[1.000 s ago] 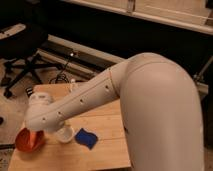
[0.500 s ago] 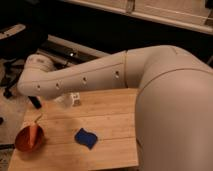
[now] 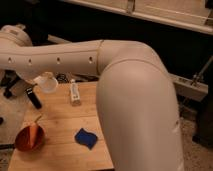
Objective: Place the ceramic cup over the eraser
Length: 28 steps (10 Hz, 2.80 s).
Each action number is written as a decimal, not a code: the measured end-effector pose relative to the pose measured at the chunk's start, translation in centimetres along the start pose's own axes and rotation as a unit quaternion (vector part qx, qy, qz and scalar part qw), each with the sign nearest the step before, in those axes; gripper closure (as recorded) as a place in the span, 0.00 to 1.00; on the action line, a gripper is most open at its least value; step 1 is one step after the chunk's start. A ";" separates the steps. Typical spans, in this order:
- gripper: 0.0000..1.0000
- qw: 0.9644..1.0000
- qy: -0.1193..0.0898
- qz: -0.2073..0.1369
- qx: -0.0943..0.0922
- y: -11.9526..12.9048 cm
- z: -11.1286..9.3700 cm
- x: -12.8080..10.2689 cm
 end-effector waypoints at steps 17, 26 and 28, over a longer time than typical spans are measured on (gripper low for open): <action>0.98 0.990 -0.106 -0.077 0.055 -9.8 11.0 6.0; 0.20 0.983 -0.153 -0.053 0.087 -8.1 13.9 5.4; 0.20 0.983 -0.154 -0.053 0.082 -7.6 13.9 5.5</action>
